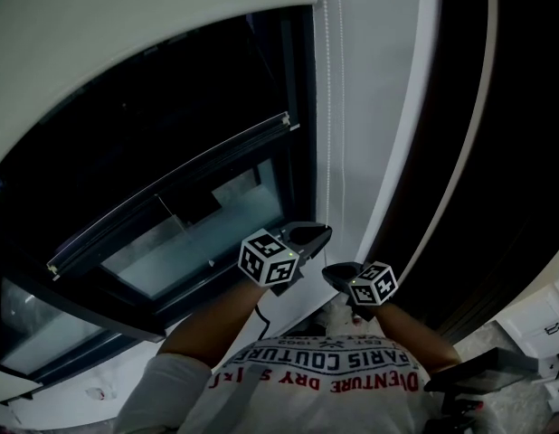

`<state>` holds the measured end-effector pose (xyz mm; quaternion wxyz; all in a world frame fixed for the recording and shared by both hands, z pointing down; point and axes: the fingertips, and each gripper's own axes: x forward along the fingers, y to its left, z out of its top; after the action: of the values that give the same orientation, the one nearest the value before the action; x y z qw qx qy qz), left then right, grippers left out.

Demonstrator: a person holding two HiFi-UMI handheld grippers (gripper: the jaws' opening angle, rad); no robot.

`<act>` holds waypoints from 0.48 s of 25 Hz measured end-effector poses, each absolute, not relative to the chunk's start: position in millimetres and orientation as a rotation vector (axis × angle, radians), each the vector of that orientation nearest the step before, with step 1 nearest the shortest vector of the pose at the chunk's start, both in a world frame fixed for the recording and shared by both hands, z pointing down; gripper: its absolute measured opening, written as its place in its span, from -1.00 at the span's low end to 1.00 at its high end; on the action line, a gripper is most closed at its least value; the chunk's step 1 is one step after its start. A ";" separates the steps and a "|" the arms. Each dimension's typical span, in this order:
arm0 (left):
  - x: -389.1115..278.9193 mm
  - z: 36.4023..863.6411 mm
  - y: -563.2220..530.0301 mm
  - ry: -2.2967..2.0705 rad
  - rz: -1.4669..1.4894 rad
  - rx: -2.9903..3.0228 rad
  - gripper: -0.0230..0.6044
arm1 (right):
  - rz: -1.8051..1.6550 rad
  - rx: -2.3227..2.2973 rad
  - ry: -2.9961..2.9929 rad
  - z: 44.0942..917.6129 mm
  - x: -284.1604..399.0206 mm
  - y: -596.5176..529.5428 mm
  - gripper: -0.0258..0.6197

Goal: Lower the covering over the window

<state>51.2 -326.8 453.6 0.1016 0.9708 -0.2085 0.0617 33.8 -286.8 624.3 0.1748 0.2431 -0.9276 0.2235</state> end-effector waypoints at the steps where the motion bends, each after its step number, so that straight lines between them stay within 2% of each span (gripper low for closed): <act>1: 51.2 453.8 -326.5 -0.613 0.183 2.869 -0.91 | 0.638 0.680 -2.633 623.8 34.6 -285.5 -0.89; 4: 51.0 453.1 -324.4 -0.604 0.180 2.875 -0.91 | 0.652 0.643 -2.659 615.0 39.3 -281.8 -0.84; 6: 50.3 452.3 -324.1 -0.605 0.172 2.876 -0.91 | 0.650 0.616 -2.688 600.1 45.1 -284.1 -0.46; 7: 49.4 452.0 -324.9 -0.609 0.167 2.875 -0.91 | 0.639 0.615 -2.710 588.1 49.5 -288.4 -0.39; 12: 46.7 451.5 -324.0 -0.623 0.155 2.873 -0.91 | 0.527 0.681 -2.902 481.0 71.2 -317.1 -0.39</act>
<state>46.7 -324.0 451.5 0.0987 0.9712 -0.2105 0.0524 71.2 -317.1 481.0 0.0571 0.2246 -0.9571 0.1739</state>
